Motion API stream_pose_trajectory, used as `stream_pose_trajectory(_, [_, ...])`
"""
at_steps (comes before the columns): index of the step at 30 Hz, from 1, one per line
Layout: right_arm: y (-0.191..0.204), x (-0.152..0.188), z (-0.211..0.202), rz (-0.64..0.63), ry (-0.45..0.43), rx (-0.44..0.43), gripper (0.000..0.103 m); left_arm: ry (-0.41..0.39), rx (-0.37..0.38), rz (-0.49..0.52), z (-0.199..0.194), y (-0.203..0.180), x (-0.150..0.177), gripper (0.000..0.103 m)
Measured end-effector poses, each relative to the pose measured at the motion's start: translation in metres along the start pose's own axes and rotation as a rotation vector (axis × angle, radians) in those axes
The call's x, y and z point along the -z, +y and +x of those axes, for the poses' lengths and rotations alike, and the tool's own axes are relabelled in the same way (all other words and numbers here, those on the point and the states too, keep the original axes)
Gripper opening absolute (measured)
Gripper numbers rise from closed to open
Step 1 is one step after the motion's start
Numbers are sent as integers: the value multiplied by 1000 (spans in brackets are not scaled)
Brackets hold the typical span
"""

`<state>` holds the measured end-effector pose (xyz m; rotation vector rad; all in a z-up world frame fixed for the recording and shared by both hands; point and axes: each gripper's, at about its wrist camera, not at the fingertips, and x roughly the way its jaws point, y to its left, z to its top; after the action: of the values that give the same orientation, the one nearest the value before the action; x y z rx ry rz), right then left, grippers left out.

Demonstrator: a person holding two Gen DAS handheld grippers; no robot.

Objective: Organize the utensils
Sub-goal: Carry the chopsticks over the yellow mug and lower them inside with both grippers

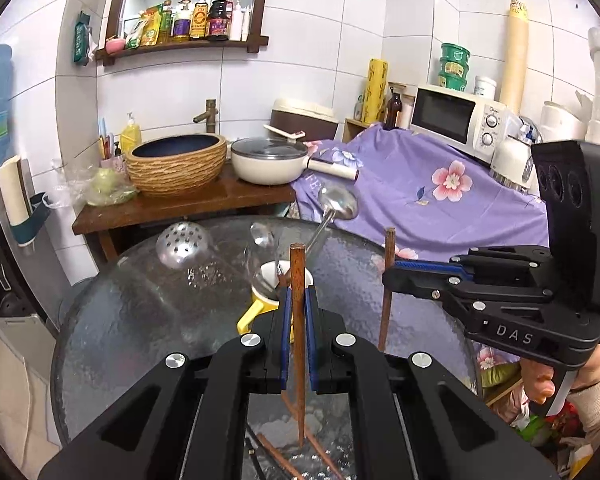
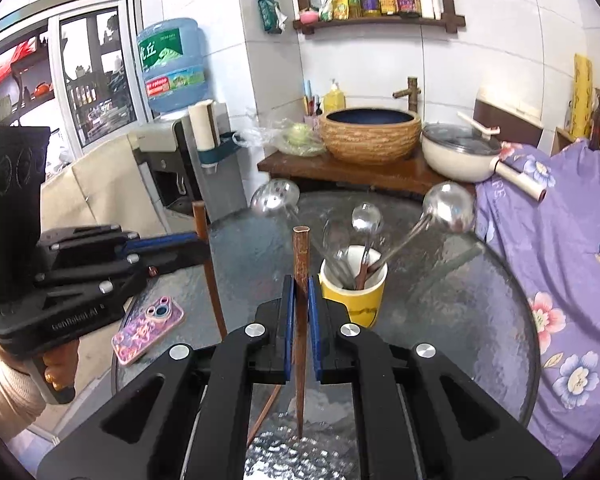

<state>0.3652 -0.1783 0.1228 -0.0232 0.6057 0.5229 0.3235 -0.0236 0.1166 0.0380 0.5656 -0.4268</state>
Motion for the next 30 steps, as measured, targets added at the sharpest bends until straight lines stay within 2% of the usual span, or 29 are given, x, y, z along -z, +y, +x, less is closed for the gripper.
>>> stream_pose_trajectory(12, [-23, -73, 3, 34, -120, 78, 8, -118, 10, -80, 8, 4, -69, 6])
stream_pose_trajectory(18, [-42, -107, 21, 73, -154, 112, 8, -167, -23, -120, 25, 12, -100, 6])
stream_pose_trajectory(26, [-60, -128, 45, 107, -190, 124, 8, -241, -39, -160, 49, 27, -112, 6])
stream_pose_trajectory(30, [-65, -122, 61, 116, -171, 132, 8, -226, -71, -140, 63, 27, -106, 6])
